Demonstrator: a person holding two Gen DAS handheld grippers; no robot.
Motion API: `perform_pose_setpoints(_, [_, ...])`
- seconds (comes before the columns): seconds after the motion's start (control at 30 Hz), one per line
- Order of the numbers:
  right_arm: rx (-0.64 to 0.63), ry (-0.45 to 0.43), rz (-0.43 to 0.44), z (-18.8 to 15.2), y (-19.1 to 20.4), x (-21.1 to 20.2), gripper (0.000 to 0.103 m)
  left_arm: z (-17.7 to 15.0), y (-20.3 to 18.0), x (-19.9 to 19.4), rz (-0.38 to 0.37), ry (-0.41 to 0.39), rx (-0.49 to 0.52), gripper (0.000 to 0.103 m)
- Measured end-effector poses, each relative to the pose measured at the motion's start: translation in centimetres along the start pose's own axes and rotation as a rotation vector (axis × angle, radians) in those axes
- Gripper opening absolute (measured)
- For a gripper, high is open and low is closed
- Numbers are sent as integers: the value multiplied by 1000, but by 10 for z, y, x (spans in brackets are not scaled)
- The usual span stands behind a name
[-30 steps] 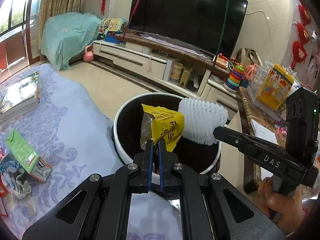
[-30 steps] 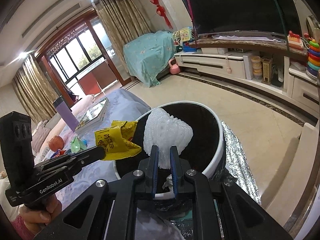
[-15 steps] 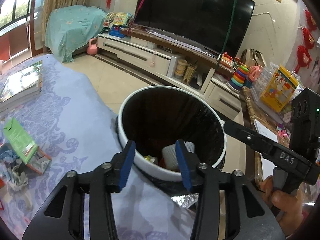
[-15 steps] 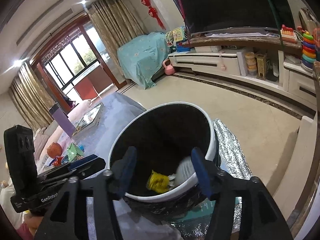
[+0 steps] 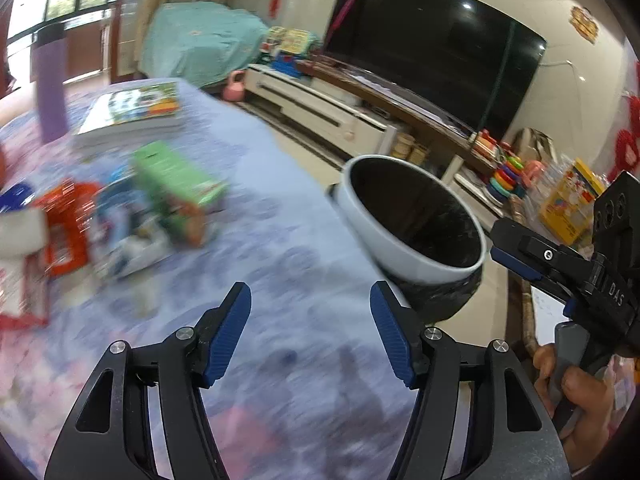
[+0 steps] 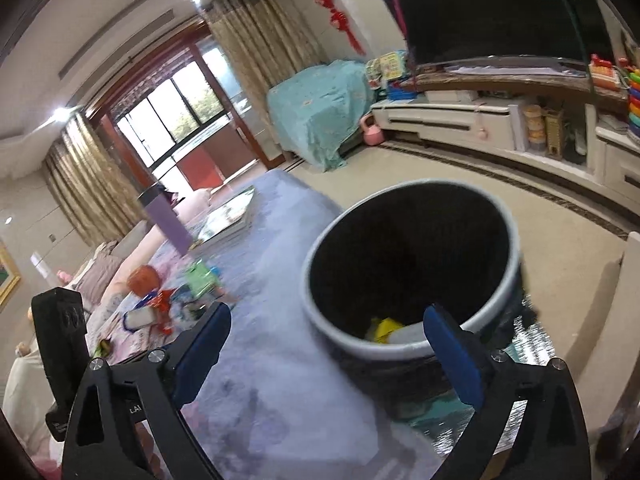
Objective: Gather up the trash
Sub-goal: 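Move both open grippers back toward the remaining trash on the table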
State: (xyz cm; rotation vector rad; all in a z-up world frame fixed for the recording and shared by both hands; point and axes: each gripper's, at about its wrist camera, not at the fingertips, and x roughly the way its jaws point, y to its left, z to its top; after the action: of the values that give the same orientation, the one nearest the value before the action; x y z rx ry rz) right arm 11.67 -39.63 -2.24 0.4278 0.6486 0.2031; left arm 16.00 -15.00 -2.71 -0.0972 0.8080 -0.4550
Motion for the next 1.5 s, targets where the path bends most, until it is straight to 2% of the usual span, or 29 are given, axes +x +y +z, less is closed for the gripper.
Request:
perform_pose_setpoints(0.37, [-52,83,83,-31,50,26,98,-23,65,-44,86,-37,-126,64])
perform_pose_setpoints(0.53, [-84,109,111,-41,72,33,98,-31,83,-58,122,-53,-150,64])
perform_pose_setpoints(0.9, [-122,143,150,-52,104,49,98,-45,131,-81,203,-76,-224,71])
perform_pose_setpoints(1.1, [-125,167,166,-53,117,64,98,-45,154,-83,230,-75,-265,75])
perform_pose_setpoints(1.5, [-143,216,195,-49,136,98,98,-32,174,-66,270,-60,-276,79])
